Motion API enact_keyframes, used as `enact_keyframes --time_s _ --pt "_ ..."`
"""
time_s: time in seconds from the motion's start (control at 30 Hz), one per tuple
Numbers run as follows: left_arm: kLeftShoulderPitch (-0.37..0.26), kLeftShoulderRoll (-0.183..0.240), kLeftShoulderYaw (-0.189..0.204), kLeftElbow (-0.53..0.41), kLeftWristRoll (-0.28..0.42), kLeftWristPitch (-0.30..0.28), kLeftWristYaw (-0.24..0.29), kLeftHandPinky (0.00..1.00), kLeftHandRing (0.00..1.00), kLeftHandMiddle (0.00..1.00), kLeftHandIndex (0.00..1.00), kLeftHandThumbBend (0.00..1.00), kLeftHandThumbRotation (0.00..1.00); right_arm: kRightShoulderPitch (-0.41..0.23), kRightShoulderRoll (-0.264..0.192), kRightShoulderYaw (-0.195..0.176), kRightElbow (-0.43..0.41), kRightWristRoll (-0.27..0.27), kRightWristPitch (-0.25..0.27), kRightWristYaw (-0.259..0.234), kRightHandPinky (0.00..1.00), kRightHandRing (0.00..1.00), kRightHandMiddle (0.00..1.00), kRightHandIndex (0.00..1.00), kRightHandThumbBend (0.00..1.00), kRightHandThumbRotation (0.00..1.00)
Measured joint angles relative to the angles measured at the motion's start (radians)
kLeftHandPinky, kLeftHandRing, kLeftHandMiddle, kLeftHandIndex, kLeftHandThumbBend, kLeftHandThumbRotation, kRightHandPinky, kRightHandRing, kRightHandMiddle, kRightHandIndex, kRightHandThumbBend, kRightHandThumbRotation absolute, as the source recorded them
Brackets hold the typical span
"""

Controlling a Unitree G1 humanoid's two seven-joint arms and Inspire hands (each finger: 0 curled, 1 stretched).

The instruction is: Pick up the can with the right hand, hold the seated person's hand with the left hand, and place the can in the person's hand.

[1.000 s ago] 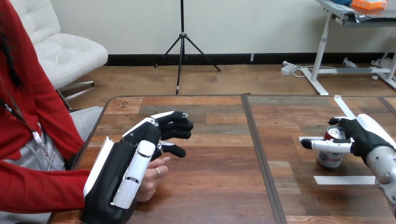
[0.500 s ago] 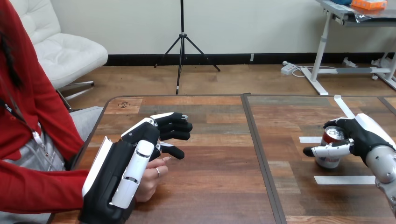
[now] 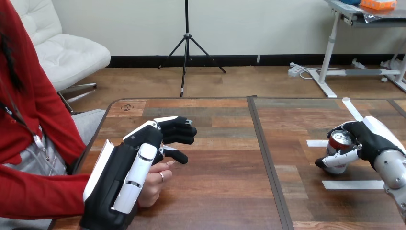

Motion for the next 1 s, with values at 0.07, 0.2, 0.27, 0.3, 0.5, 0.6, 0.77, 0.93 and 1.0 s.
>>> enact_keyframes --time_s 0.07,0.2,0.27,0.3,0.5,0.6,0.77,0.93,1.0 --pt "-0.001 0.000 0.001 0.000 0.000 0.000 0.000 0.53 0.68 0.69 0.67 0.36 1.00 0.001 0.000 0.000 0.000 0.000 -0.003 -0.003 0.52 0.55 0.59 0.62 0.79 0.00" --pt "-0.002 0.000 0.002 0.000 0.000 0.000 -0.002 0.52 0.68 0.69 0.66 0.36 1.00 0.003 0.000 0.000 0.000 0.000 -0.005 -0.008 0.52 0.54 0.58 0.60 0.76 0.00" --pt "-0.002 0.000 0.003 0.000 0.000 0.000 -0.002 0.52 0.68 0.68 0.66 0.36 1.00 0.003 0.000 0.000 0.000 0.000 -0.005 -0.009 0.51 0.54 0.58 0.59 0.75 0.00" --pt "-0.002 0.000 0.003 0.000 0.000 0.000 -0.002 0.52 0.68 0.68 0.66 0.37 1.00 0.004 0.000 0.000 0.000 0.000 -0.005 -0.010 0.51 0.53 0.57 0.59 0.74 0.00" --pt "-0.003 0.000 0.003 0.000 0.001 0.000 -0.002 0.52 0.68 0.68 0.66 0.36 1.00 0.007 0.001 0.000 0.001 0.000 -0.008 -0.024 0.47 0.49 0.53 0.54 0.72 0.00" --pt "-0.003 0.000 0.003 0.000 0.001 0.000 -0.003 0.52 0.68 0.68 0.66 0.36 1.00 0.007 0.001 0.000 0.001 0.000 -0.011 -0.030 0.46 0.48 0.52 0.52 0.71 0.00" --pt "-0.003 0.000 0.003 0.000 0.001 0.000 -0.003 0.52 0.68 0.68 0.65 0.35 1.00 0.007 0.001 0.000 0.001 0.000 -0.013 -0.034 0.43 0.45 0.51 0.50 0.71 0.00" --pt "-0.005 0.000 0.004 0.001 0.001 0.000 -0.004 0.51 0.68 0.67 0.64 0.33 1.00 0.007 0.001 0.000 0.001 0.002 -0.017 -0.035 0.42 0.44 0.50 0.49 0.73 0.00" --pt "-0.006 0.000 0.004 0.002 0.001 -0.001 -0.005 0.51 0.68 0.67 0.64 0.32 1.00 0.007 0.001 0.000 0.001 0.002 -0.018 -0.035 0.40 0.43 0.49 0.49 0.74 0.00"
